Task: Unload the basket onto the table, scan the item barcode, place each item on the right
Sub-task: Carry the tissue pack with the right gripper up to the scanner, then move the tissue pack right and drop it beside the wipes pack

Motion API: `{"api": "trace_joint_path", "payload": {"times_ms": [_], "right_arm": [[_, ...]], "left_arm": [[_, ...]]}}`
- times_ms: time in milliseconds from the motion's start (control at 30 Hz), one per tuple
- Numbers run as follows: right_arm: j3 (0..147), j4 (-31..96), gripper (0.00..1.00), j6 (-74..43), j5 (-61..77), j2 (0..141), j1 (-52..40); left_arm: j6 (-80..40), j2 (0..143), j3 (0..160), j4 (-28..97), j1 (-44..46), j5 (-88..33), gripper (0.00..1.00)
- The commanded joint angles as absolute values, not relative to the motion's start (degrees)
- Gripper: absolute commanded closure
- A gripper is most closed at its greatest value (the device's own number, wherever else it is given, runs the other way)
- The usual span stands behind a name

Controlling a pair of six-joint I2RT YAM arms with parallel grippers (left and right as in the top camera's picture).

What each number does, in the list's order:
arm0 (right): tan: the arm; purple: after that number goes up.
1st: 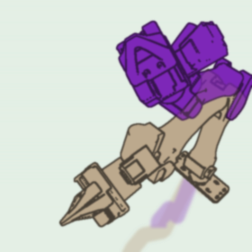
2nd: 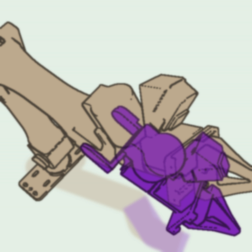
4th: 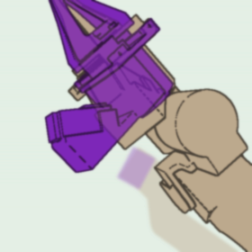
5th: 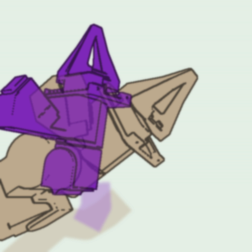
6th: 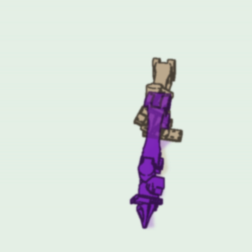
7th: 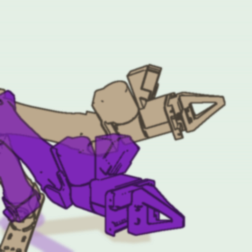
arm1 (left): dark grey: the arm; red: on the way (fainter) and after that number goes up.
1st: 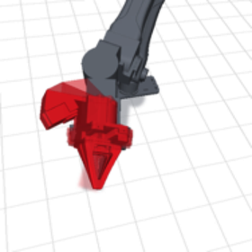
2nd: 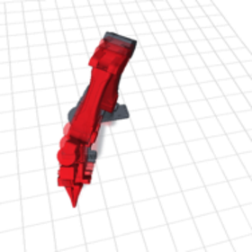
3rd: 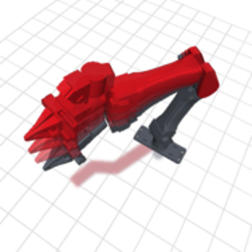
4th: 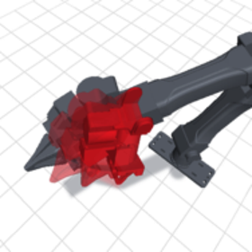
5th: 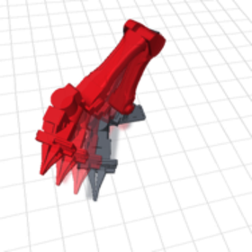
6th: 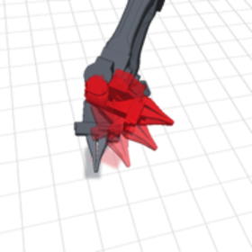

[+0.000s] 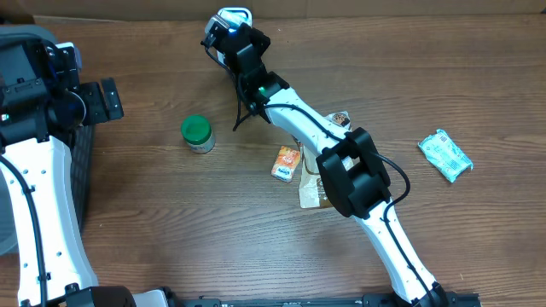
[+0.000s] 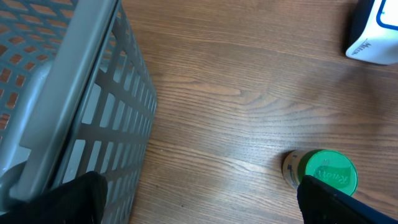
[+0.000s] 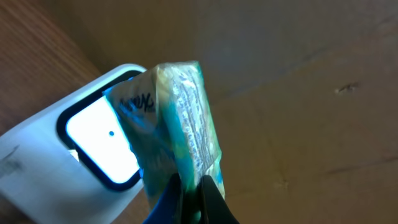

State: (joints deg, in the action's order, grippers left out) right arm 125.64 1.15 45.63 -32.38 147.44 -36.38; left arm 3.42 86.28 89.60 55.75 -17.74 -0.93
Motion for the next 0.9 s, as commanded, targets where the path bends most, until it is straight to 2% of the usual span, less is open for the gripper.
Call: {"api": "trace_joint_path", "payload": {"times_ms": [0, 267, 533, 700, 867], "right_arm": [[126.0, 7.6, 0.96, 35.0, -30.9, 135.2, -36.6], [126.0, 36.7, 0.96, 6.1, -16.7, 117.5, -33.5], [126.0, 70.4, 0.96, -17.0, -12.4, 105.7, -23.0], [123.8, 86.4, 0.96, -22.4, -10.4, 105.7, -14.0], [113.4, 87.4, 0.96, -22.6, -10.2, 105.7, -6.5]], "left_arm": [[4.3, 86.5, 90.0, 55.7, -17.9, -1.5, 0.01], [4.3, 86.5, 90.0, 55.7, -17.9, -1.5, 0.00], [4.3, 86.5, 90.0, 55.7, -17.9, -1.5, 0.01], [4.3, 86.5, 90.0, 55.7, -17.9, -1.5, 0.00], [4.3, 86.5, 90.0, 55.7, -17.9, -1.5, 0.01]]}}
